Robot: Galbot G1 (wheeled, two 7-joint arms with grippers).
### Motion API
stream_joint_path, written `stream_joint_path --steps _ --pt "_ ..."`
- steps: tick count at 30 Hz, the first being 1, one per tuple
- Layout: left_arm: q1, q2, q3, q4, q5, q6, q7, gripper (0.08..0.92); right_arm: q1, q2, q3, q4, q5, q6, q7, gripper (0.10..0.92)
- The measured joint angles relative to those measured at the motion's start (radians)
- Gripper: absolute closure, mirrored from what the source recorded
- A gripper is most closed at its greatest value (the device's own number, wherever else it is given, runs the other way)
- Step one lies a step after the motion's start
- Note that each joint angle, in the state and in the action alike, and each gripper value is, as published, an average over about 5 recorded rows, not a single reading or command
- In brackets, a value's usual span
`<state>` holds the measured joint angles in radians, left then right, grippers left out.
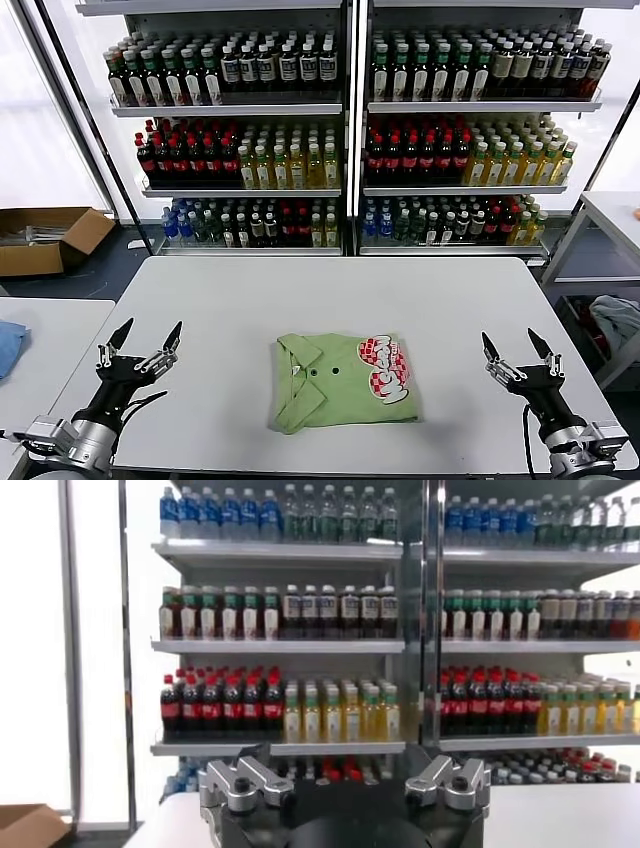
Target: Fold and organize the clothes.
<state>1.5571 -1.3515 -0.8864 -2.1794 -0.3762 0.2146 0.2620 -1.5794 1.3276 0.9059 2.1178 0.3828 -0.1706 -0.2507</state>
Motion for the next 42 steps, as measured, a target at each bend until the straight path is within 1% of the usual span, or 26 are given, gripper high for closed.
stream_joint_path --steps 14,30,42 --pt "0.010 -0.018 -0.052 -0.005 0.014 -0.006 0.041 0.177 -0.013 0.012 0.031 -0.015 -0.012 0.034 -0.003 0.203" --pt "0.006 -0.014 -0.093 0.009 0.002 -0.008 0.056 0.177 -0.003 0.012 0.054 -0.025 0.005 0.032 -0.005 0.203" --pt "0.007 -0.017 -0.096 0.010 -0.002 -0.008 0.060 0.177 -0.006 0.016 0.049 -0.028 0.004 0.028 -0.003 0.203"
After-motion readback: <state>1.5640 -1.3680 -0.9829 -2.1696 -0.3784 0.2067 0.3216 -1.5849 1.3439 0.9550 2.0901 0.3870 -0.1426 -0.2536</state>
